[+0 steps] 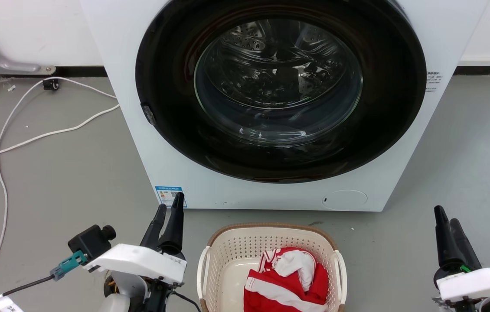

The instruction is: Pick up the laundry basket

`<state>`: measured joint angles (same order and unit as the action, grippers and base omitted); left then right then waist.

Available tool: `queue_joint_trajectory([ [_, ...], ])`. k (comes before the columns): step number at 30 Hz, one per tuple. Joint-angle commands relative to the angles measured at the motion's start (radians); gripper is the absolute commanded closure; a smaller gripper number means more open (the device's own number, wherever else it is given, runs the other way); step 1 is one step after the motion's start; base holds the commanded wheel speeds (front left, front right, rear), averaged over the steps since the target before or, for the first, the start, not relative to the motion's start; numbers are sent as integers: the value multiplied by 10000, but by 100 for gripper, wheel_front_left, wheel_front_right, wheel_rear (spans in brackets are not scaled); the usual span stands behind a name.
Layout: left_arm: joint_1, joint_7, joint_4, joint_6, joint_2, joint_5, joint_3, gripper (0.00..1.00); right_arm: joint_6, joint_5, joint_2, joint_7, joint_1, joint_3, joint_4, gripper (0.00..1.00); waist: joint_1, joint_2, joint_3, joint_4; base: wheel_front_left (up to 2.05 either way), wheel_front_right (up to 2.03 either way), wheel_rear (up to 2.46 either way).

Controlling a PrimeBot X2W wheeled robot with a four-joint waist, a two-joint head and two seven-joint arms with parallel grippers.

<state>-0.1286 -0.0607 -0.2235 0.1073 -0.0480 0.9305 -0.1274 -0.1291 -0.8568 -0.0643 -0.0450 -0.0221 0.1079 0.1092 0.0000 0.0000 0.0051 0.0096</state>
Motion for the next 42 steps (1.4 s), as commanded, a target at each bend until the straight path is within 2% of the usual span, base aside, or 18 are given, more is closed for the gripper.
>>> queue_joint_trajectory([
  [1,-286,-97,86,-33,-33,-327,-106,0,-18,422,-88,-55,45,-50,-228,0,0,0,-2,8,0,0,0],
  [22,-498,-738,-298,-285,-33,-3441,-851,0,-21,3971,66,28,-434,-85,-1068,0,0,0,3,159,0,0,0],
  [42,-594,-1239,-667,-305,-34,-5412,-1428,0,-22,6035,134,43,-844,-81,-1727,0,0,0,-10,231,0,0,0],
])
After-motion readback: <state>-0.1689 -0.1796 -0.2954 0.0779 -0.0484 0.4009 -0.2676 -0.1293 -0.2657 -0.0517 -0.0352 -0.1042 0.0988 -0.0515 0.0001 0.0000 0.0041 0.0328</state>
